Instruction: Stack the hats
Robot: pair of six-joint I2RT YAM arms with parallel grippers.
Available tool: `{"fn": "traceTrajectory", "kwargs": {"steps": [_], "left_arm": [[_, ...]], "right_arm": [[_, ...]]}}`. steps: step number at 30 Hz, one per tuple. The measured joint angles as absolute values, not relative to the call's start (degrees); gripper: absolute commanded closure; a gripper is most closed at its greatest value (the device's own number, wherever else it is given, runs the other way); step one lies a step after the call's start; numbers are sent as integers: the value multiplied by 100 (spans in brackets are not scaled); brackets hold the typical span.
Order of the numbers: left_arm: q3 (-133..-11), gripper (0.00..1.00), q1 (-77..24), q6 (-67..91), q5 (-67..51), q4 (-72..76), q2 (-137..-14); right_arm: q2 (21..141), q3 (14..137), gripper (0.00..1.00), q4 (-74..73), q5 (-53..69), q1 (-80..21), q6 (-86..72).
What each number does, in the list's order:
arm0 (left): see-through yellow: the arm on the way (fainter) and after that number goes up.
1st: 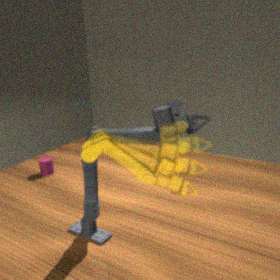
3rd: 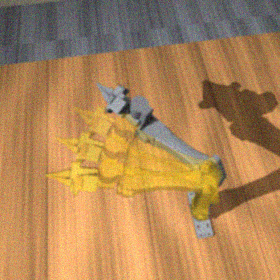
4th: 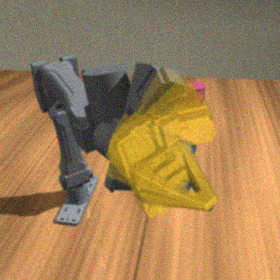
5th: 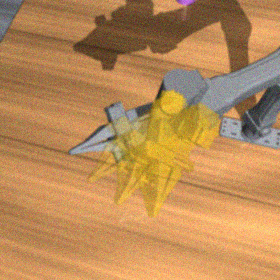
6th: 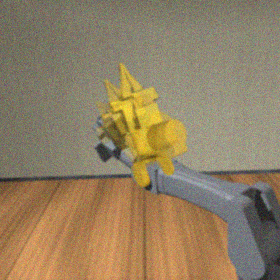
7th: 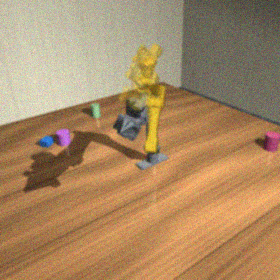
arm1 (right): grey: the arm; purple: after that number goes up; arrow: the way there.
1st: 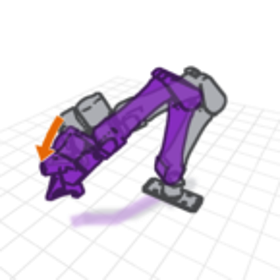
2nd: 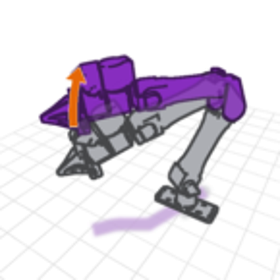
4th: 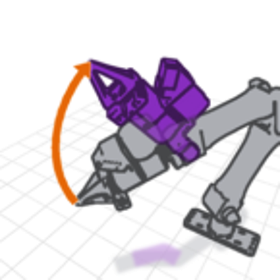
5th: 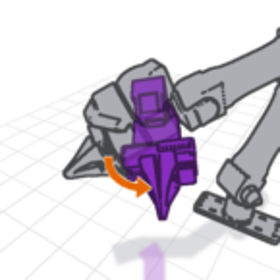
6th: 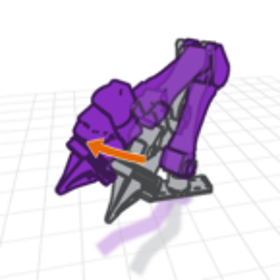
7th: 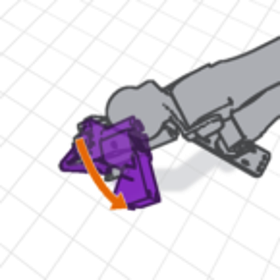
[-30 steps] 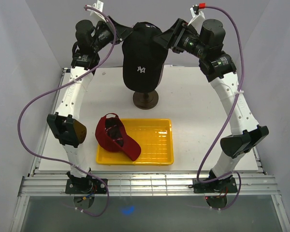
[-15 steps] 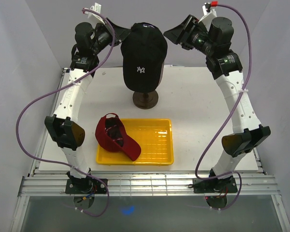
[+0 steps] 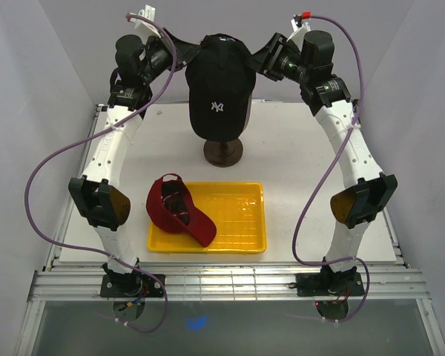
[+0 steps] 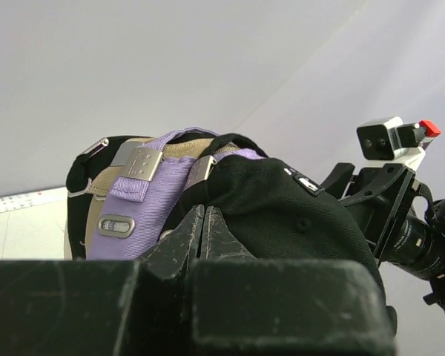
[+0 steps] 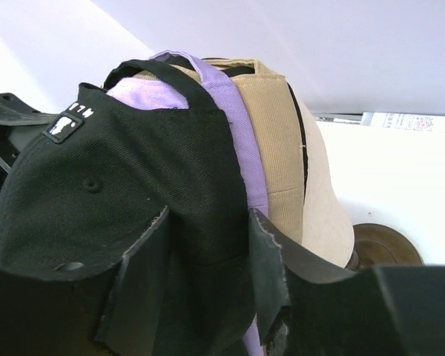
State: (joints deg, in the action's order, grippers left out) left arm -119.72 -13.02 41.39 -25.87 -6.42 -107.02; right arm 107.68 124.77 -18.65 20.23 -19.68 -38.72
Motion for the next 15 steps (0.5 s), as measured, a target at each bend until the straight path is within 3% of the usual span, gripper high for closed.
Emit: {"fn": "traceTrajectory", "kwargs": {"steps": [5, 9, 15], "left_arm": [[-11959, 100, -1328, 4139, -2532, -644, -10704], [-11928, 100, -1352, 4145, -2429, -661, -10704], [-11898, 100, -1369, 4182, -2272, -725, -10704]], "right_arm": [[10768, 12468, 64, -1754, 2027, -1968, -3992], [10766, 12300, 64, -1525, 2029, -1968, -4145], [10755, 12095, 48, -1323, 1986, -1949, -4348]]}}
